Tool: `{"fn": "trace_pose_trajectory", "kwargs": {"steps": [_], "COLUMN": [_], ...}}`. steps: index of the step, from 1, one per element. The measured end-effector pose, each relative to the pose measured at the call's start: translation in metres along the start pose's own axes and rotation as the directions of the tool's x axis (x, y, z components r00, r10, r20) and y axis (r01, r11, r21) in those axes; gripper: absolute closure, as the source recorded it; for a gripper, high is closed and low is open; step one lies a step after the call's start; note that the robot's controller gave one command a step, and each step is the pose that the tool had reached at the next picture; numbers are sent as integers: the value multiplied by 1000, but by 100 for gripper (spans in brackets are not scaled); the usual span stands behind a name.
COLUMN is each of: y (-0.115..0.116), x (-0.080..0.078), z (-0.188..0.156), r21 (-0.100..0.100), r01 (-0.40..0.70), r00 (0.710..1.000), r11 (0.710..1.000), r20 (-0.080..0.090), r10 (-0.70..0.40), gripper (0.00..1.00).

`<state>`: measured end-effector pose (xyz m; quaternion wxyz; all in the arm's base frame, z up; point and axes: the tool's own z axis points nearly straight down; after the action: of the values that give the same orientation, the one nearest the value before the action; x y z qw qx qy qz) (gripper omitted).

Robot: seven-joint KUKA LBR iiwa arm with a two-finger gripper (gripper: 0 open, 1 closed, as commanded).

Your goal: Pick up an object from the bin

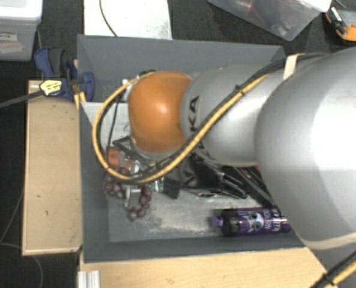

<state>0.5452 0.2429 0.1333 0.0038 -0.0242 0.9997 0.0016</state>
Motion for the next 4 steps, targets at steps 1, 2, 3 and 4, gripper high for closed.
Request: {"fn": "trace_pose_trajectory", "kwargs": {"steps": [1,2,3,4], "y": [6,-14,6,5], "x": [12,-5,11,11], "z": [63,62,62,62], "r21": [5,-1,4,5], "r01": [-401,339,-374,-375], "r00": [916,941,927,927], "r11": [916,941,927,927], "r20": [-8,3,-7,-7], "r10": [401,-339,374,375], "gripper": [0,0,100,100]}}
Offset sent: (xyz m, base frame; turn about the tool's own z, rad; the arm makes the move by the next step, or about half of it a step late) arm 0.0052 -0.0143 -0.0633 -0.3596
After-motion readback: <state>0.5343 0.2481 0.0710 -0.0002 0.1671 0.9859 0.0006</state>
